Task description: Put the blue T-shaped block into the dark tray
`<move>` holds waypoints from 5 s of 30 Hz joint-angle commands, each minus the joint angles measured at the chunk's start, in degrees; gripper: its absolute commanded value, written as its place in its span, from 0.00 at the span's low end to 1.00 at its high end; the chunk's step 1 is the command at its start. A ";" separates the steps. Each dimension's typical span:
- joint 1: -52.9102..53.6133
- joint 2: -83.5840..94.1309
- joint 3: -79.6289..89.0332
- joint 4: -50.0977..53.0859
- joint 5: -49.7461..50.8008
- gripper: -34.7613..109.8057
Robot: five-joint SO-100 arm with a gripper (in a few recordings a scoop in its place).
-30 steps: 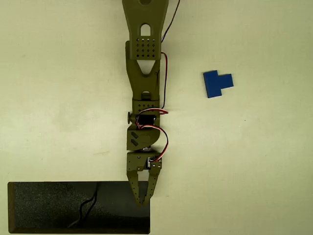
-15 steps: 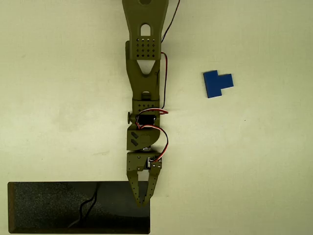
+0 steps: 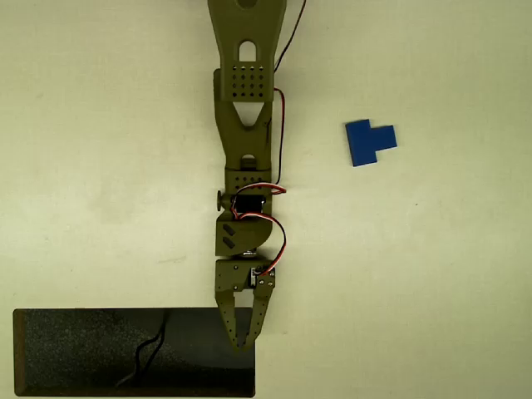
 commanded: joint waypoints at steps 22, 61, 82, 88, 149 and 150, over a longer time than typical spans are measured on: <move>-36.83 85.08 76.03 94.22 36.56 0.24; -27.95 49.48 39.38 99.49 12.39 0.24; 3.69 21.88 -3.52 85.43 -10.20 0.24; 2.29 32.43 -2.99 88.77 -2.90 0.24; -1.23 -2.20 0.88 3.78 -19.95 0.24; -1.23 -2.99 0.97 2.46 -20.04 0.24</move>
